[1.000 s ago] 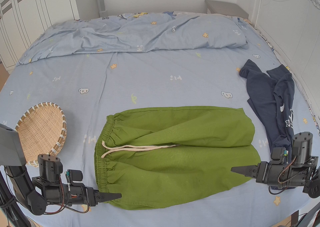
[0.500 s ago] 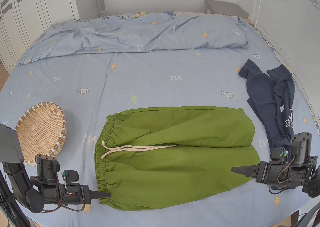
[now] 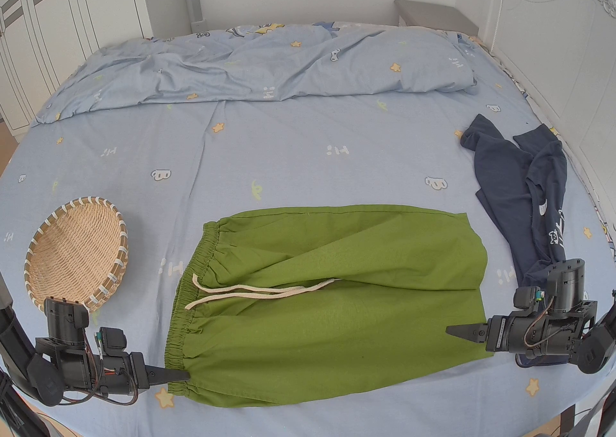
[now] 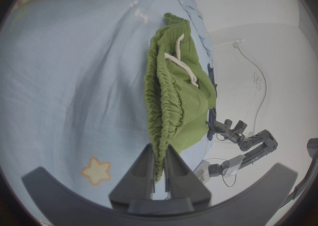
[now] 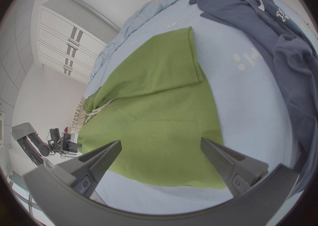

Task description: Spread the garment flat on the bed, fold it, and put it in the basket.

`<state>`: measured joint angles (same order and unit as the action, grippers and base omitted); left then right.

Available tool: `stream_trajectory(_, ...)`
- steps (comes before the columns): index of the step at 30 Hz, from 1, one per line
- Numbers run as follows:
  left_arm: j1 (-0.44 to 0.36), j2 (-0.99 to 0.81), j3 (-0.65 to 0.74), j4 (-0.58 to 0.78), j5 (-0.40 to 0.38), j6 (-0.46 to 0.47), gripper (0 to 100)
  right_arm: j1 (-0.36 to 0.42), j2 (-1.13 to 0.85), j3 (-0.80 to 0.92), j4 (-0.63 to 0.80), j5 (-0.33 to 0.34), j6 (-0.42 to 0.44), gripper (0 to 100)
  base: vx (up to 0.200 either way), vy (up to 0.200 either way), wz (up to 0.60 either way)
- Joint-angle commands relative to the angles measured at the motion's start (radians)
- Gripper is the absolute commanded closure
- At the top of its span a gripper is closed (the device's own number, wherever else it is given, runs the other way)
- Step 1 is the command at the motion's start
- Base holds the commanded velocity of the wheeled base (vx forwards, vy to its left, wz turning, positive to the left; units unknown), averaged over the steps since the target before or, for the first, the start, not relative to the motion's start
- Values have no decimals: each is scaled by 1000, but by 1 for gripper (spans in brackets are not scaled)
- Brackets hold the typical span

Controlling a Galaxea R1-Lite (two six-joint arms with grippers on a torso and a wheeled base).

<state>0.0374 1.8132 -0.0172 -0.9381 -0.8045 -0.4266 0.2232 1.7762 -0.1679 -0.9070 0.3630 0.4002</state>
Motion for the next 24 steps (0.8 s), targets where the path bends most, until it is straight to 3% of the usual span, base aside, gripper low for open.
stream_trajectory(1,16,-35,17,-1,1,2,100,-7,83,24,-24,1,-3,0,0,0,0)
stream_trajectory(7,18,-25,17,7,1,32,100,-21,101,30,-29,1,2,0,0,0,0)
stream_trajectory(21,55,9,17,5,-1,114,100,-50,-146,108,33,14,35,0,0,0,0)
stream_trajectory(24,52,20,17,2,-1,118,100,-71,-147,120,92,62,35,0,0,0,0)
